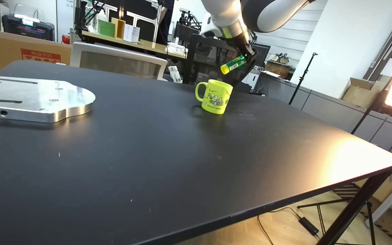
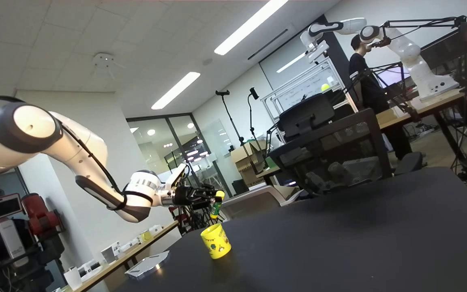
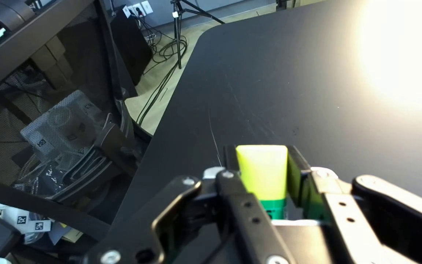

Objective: Take the gluestick from the table and put it in the yellow cup then remove it and put it on the table then put it back in the yellow cup

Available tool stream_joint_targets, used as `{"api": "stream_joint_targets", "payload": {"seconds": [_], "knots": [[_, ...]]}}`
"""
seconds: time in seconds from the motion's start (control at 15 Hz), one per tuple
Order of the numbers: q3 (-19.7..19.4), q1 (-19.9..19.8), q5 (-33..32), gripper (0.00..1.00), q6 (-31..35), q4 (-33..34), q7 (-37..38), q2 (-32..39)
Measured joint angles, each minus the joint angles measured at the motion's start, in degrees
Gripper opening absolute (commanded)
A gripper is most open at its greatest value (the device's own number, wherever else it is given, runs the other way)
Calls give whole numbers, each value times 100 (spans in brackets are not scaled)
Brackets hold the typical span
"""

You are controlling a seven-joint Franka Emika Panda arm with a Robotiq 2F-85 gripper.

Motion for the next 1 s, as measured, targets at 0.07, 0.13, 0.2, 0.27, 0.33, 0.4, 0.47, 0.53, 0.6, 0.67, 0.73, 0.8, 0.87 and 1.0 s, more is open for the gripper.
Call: {"api": "stream_joint_targets", "payload": {"seconds": [0.07, 0.13, 0.2, 0.27, 0.33, 0.4, 0.47, 0.53, 0.6, 0.67, 0.73, 0.8, 0.87, 1.0], "knots": [[3, 18, -16, 9, -46, 81, -88, 86], [5, 37, -20, 9, -97, 165, -181, 172], [6, 57, -21, 9, -156, 243, -267, 258], [8, 75, -22, 9, -206, 321, -350, 338], [11, 92, -22, 9, -255, 393, -431, 416], [17, 105, -20, 9, -289, 465, -516, 490], [26, 117, -18, 9, -325, 532, -592, 564], [38, 130, -13, 9, -369, 600, -677, 634], [54, 141, -11, 9, -403, 658, -757, 696], [68, 156, -10, 9, -440, 718, -827, 755], [76, 173, -9, 9, -476, 775, -893, 811], [80, 189, -6, 9, -496, 827, -965, 861], [83, 202, -2, 9, -507, 881, -1028, 910], [87, 214, 5, 9, -510, 970, -1148, 1004]]}}
